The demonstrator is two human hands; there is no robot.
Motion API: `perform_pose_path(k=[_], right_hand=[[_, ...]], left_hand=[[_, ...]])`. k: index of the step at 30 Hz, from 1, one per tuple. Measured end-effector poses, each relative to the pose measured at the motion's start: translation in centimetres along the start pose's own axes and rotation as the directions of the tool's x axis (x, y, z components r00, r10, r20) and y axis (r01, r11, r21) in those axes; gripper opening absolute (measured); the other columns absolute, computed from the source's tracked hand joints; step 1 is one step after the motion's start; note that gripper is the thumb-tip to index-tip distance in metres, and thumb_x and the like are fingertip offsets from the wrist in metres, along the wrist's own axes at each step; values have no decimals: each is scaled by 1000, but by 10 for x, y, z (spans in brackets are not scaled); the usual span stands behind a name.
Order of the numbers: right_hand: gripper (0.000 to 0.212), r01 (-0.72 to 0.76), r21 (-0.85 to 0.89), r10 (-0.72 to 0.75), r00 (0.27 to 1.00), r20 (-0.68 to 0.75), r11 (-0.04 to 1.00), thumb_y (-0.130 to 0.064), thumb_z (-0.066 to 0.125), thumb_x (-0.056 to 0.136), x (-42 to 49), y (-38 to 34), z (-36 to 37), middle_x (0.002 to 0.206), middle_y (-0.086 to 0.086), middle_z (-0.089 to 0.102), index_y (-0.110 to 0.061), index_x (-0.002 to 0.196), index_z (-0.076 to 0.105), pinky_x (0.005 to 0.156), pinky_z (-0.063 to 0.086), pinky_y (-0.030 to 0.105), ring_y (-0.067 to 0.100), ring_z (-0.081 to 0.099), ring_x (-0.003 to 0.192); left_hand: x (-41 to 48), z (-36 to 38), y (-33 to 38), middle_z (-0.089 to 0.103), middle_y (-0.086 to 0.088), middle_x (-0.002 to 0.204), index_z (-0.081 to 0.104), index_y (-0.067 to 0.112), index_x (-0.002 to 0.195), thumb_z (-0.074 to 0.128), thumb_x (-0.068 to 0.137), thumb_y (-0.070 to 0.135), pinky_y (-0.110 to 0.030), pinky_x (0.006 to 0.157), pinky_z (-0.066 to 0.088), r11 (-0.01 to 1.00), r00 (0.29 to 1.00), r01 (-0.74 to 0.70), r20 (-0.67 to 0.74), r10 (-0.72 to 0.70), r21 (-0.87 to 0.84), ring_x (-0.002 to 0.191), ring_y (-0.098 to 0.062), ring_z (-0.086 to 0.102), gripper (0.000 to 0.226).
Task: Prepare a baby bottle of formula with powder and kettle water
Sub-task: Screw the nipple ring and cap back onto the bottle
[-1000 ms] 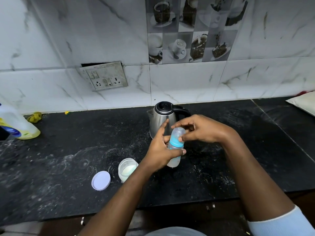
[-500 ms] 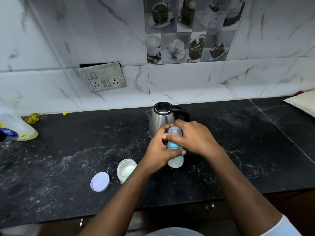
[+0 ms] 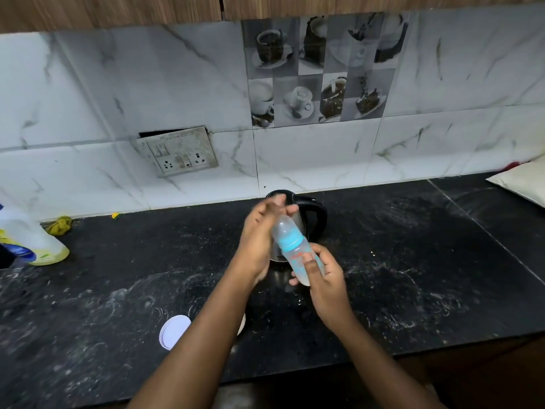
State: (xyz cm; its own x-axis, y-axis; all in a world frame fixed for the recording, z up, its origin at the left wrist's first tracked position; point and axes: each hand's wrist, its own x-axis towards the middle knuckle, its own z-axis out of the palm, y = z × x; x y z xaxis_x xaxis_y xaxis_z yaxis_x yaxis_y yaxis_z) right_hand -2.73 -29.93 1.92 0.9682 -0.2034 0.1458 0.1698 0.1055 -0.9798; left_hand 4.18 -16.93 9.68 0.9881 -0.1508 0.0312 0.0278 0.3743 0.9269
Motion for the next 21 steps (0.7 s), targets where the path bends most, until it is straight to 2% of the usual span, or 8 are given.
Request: perform_pose_path(k=[2, 4, 7, 10, 13, 16, 18, 21], right_hand=[[28, 123, -121, -128, 991, -30, 985, -51, 65, 95, -3, 2, 1, 100, 1, 74, -32, 114, 70, 66, 64, 53, 19, 72, 81], [27, 232, -238, -249, 968, -43, 943, -51, 65, 96, -3, 3, 2, 105, 0, 72, -33, 117, 69, 72, 61, 49, 22, 71, 89], [17, 309, -267, -335, 941, -57, 913, -51, 63, 98, -2, -9, 4, 97, -9, 74, -43, 112, 68, 73, 57, 29, 14, 71, 88], [23, 245, -155, -261, 961, -92, 957, -49, 63, 95, -4, -21, 8, 82, -4, 74, -29, 100, 73, 62, 54, 28, 12, 69, 72], [41, 81, 24, -77, 991, -110, 996, -51, 62, 91, -5, -32, 11, 64, 7, 63, -12, 90, 74, 43, 45, 29, 18, 56, 50], [50, -243, 245, 247, 969, 16, 938, -58, 67, 89, -1, -41, 7, 68, 18, 63, -9, 92, 74, 35, 30, 19, 20, 47, 39], [57, -541, 364, 463, 840, 284, 758, -63, 63, 90, 4, -44, 1, 70, 16, 62, -8, 98, 72, 33, 23, 14, 17, 45, 36], [60, -792, 418, 479, 604, 637, 444, -60, 51, 94, 7, -35, -7, 68, 10, 60, -3, 95, 71, 32, 19, 12, 13, 47, 33]], left_hand=[[10, 10, 12, 76, -14, 78, 73, 10, 95, 65, 101, 47, -35, 72, 60, 983, 991, 59, -111, -79, -171, 69, -25, 71, 38], [16, 19, 17, 59, -7, 54, 70, 12, 72, 69, 99, 41, -35, 62, 53, 970, 978, 116, -148, -149, -214, 50, -25, 59, 40], [19, 26, 16, 46, -2, 46, 66, 16, 61, 78, 95, 26, -31, 55, 49, 973, 979, 106, -152, -139, -206, 40, -21, 52, 37], [19, 25, 16, 43, 0, 45, 67, 18, 58, 83, 92, 22, -28, 51, 51, 971, 985, 104, -110, -130, -214, 38, -17, 51, 38], [18, 24, 16, 41, 2, 45, 67, 18, 59, 84, 92, 20, -28, 50, 51, 968, 991, 95, -71, -114, -234, 39, -14, 49, 36], [16, 23, 18, 39, 3, 44, 66, 16, 63, 81, 93, 20, -28, 49, 51, 967, 994, 90, -38, -102, -237, 40, -13, 48, 34], [17, 24, 19, 38, 3, 43, 64, 15, 64, 79, 95, 20, -28, 49, 51, 974, 995, 95, 2, -97, -206, 39, -13, 48, 34], [17, 28, 16, 39, 3, 41, 63, 15, 66, 77, 96, 21, -28, 48, 52, 983, 990, 124, 82, -113, -138, 37, -14, 48, 33]])
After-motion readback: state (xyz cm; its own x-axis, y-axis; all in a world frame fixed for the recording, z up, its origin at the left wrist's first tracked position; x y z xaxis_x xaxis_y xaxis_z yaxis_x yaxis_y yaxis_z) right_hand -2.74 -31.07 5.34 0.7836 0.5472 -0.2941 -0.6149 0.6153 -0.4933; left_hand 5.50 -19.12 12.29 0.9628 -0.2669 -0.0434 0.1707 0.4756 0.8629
